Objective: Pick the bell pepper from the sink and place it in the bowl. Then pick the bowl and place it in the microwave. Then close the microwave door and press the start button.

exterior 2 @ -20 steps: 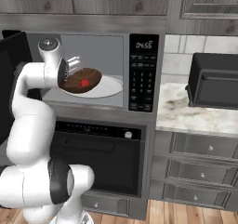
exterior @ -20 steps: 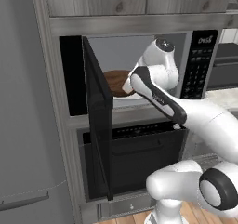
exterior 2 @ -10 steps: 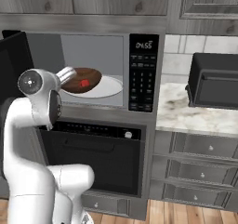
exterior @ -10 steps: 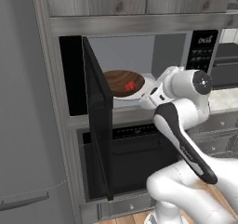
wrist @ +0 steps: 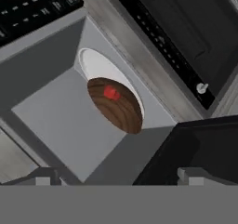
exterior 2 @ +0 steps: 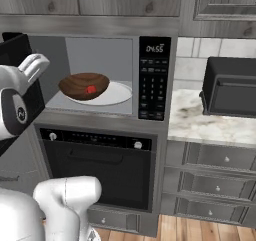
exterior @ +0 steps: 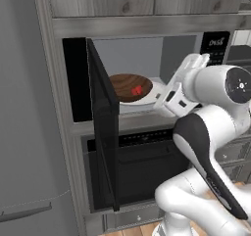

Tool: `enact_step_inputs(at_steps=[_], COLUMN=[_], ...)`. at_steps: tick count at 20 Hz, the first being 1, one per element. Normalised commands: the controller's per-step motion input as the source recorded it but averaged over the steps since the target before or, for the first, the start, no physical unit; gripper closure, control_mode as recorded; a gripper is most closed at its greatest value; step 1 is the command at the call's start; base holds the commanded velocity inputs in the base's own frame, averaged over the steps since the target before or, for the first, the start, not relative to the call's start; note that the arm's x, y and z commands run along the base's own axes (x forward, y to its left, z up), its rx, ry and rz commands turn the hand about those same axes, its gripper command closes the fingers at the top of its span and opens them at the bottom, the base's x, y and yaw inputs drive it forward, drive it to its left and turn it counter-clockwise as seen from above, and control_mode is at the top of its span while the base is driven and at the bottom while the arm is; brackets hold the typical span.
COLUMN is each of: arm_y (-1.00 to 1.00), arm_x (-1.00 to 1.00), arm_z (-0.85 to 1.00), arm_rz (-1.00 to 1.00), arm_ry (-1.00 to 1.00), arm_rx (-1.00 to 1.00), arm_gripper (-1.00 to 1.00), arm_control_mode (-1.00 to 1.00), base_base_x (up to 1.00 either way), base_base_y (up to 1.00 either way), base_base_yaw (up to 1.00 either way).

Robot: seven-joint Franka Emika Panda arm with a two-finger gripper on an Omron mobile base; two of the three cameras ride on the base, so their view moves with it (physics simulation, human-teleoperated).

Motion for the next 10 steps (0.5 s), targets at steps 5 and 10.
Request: enact_step_inputs(at_steps=[5,10], arm_y=[0.13,0.68], arm_x=[-1.00,-1.00], arm_z=[1.00,0.51], arm_rz=[0.00,0.00], arm_ry=[-0.12,-0.21], arm_rx=[-0.29,-0.40], arm_gripper=[-1.00,-1.00], arm_control_mode=[-1.00,-1.00], base_base_x=[0.00,0.00], base_base_y=[0.00,0.00], base_base_yaw=[0.00,0.00])
